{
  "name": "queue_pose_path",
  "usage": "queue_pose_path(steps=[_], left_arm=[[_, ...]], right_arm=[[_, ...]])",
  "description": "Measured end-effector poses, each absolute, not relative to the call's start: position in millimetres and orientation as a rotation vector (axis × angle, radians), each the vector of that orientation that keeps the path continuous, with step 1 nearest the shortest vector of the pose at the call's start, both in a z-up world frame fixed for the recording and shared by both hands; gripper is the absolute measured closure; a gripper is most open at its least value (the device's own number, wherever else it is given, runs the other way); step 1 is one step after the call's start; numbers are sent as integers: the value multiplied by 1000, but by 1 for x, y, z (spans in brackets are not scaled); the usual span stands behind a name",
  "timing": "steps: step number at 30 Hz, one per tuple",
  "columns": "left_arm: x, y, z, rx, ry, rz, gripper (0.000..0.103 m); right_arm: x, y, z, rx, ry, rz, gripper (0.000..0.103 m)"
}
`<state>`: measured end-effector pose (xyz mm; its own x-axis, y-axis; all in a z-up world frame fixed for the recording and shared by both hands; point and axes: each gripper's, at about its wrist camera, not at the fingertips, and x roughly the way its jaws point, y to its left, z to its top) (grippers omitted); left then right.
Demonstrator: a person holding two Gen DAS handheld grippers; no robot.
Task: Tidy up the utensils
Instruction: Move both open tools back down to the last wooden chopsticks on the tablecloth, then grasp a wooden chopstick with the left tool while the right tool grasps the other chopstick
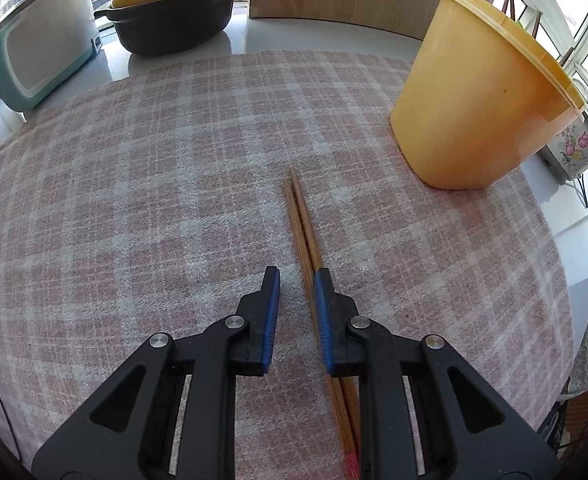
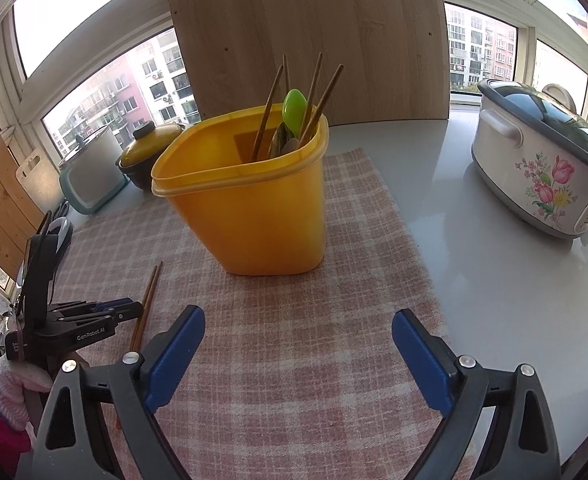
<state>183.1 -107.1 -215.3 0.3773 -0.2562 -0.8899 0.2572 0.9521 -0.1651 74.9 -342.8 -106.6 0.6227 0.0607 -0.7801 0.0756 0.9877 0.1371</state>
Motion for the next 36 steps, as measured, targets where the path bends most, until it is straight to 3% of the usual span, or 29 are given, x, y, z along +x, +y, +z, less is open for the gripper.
queue_pose_path(steps=[13,22,36], left_arm=[[181,-115,-221,83,1150,-312,86],[185,-113,-220,62,1133,-297,98],[174,-75,-221,0,1129,-275,99]], right_arm=[[77,-336,-111,164,916,1,7],[83,-324,-117,189,961,53,17],[115,-258,-146,231,1112,223,40]])
